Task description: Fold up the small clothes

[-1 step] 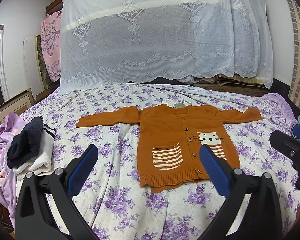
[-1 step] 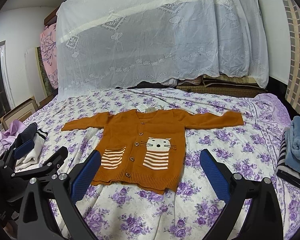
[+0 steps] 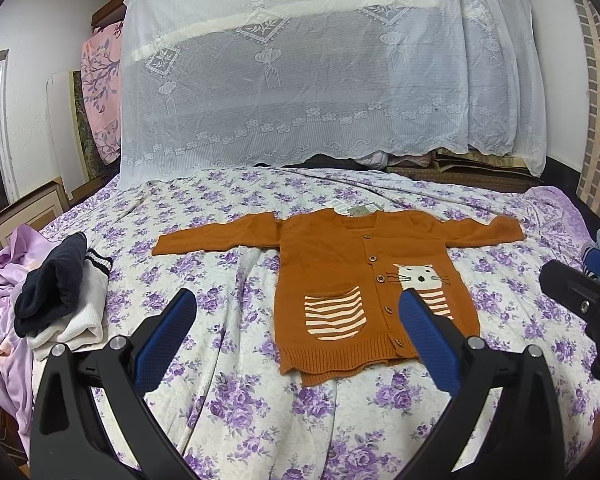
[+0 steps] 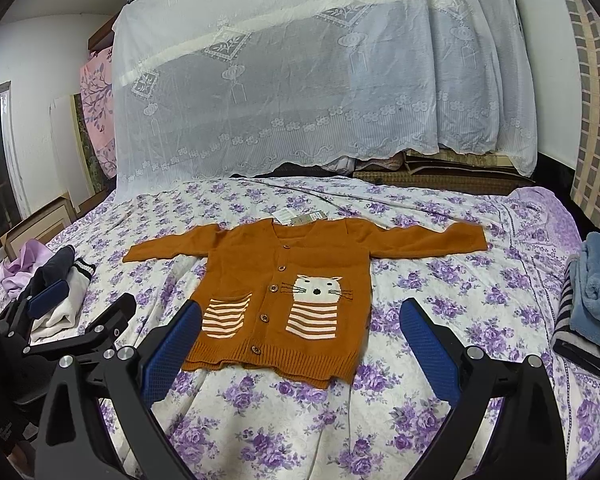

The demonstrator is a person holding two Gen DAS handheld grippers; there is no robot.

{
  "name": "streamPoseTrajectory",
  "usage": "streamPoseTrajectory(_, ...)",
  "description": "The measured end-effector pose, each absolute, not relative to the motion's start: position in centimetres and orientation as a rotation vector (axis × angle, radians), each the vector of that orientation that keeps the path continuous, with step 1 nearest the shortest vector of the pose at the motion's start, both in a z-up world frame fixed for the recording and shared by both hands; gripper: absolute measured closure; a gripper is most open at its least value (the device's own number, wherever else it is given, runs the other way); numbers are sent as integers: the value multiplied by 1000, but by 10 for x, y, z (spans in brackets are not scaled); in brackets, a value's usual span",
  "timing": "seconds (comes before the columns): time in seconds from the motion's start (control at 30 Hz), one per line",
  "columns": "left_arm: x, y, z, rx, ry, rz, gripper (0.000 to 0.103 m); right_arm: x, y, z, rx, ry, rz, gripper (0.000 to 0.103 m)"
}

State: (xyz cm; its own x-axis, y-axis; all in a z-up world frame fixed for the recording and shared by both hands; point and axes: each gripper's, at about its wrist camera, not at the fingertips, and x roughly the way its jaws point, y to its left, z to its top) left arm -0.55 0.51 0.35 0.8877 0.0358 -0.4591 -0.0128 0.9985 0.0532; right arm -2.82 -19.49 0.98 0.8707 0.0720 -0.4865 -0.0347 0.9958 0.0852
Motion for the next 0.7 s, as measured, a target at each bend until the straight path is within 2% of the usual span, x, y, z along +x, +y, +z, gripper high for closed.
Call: streamPoseTrajectory(0.7,-6,2,6,58,469,32,4,-29,-195,10,78,508,56,4)
